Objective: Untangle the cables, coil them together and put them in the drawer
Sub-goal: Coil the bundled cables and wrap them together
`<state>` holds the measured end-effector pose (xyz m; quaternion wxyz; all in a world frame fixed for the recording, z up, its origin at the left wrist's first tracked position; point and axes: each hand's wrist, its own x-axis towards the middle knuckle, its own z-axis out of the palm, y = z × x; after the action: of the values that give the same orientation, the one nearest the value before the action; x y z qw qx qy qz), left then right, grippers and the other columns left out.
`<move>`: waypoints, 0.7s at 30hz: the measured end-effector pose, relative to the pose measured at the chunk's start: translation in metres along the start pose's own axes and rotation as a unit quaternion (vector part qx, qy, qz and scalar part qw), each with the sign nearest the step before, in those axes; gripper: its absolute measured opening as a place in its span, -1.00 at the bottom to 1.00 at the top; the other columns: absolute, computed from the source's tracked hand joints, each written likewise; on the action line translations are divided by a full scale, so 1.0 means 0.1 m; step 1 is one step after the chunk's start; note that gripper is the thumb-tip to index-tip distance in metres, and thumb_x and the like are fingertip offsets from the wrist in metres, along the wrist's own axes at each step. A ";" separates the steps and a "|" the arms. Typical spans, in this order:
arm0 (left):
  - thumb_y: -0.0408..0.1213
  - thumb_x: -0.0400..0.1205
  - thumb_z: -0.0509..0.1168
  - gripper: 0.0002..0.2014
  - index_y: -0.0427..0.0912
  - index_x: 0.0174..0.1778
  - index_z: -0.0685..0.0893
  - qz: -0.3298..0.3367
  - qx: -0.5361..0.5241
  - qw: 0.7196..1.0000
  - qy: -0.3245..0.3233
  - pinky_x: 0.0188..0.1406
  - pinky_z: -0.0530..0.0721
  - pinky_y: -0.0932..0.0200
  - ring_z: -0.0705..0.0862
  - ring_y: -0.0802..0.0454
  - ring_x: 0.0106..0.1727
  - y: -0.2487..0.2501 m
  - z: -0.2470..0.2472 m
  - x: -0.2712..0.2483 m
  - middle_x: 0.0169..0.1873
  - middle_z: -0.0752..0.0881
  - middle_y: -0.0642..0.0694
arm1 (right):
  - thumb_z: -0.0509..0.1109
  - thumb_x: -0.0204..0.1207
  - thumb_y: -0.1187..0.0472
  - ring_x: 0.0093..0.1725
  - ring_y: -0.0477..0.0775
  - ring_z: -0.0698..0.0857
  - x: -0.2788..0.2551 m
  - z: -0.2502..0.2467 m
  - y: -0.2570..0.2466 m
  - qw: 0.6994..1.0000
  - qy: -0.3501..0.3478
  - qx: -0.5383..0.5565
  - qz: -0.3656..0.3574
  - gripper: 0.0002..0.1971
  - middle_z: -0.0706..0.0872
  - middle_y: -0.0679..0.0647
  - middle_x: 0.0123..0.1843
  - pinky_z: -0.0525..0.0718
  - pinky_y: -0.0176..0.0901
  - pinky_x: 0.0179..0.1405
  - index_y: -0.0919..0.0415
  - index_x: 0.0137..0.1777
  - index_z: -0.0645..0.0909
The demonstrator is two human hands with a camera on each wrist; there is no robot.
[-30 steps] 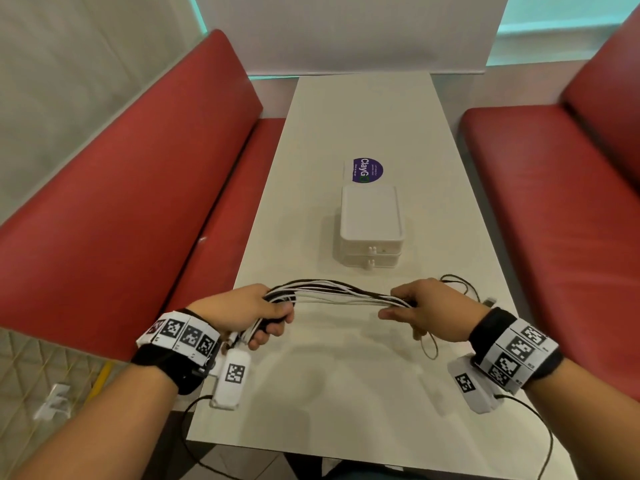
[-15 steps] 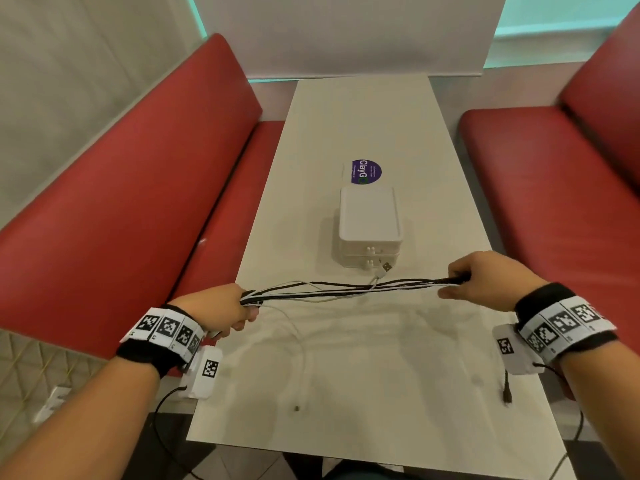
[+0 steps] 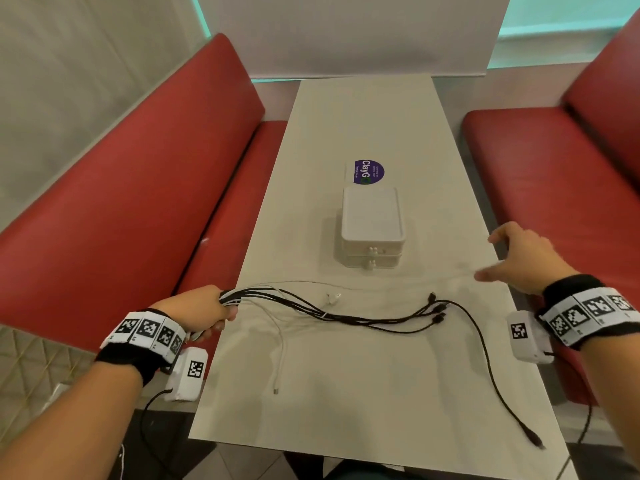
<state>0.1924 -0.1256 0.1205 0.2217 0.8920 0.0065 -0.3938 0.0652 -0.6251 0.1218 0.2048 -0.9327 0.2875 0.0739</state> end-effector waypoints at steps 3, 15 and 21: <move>-0.22 0.68 0.25 -0.80 -0.27 -0.09 0.69 0.022 0.021 1.000 0.001 -0.53 0.43 0.19 0.46 -0.05 -0.55 0.19 0.07 -0.09 -0.49 0.62 -0.07 | 0.81 -0.15 -0.24 0.30 0.18 0.44 -0.07 -0.01 -0.22 0.992 -0.069 -0.084 -0.059 0.05 0.47 0.04 0.20 0.62 0.26 0.26 -0.30 0.39 0.36; -0.17 0.74 0.25 -0.80 -0.20 -0.07 0.66 0.158 0.049 0.980 -0.112 -0.55 0.51 0.18 0.52 -0.04 -0.51 1.06 0.50 -0.39 -0.36 0.64 -0.10 | 0.55 0.53 0.12 0.24 -0.19 0.69 -0.98 0.63 -1.60 0.883 -0.188 0.173 -0.394 -0.32 0.72 -0.12 0.27 0.61 -0.29 0.35 -0.08 0.61 0.36; -0.15 0.76 0.26 -0.80 -0.21 0.03 0.68 0.071 -0.123 0.942 -0.305 -0.56 0.44 0.24 0.43 0.07 -0.53 0.89 0.75 -0.33 -0.41 0.54 -0.09 | 0.29 0.71 -0.14 -0.29 -0.10 0.63 -0.88 0.62 -1.56 0.880 -0.239 0.161 -0.377 -0.71 0.73 -0.05 -0.25 0.63 -0.09 -0.21 -0.01 0.09 0.75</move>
<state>0.1336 -0.2306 0.1343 0.3483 0.6935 -0.0762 -0.6261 0.0802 -0.4374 0.1410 0.4266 -0.8790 -0.1354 0.1645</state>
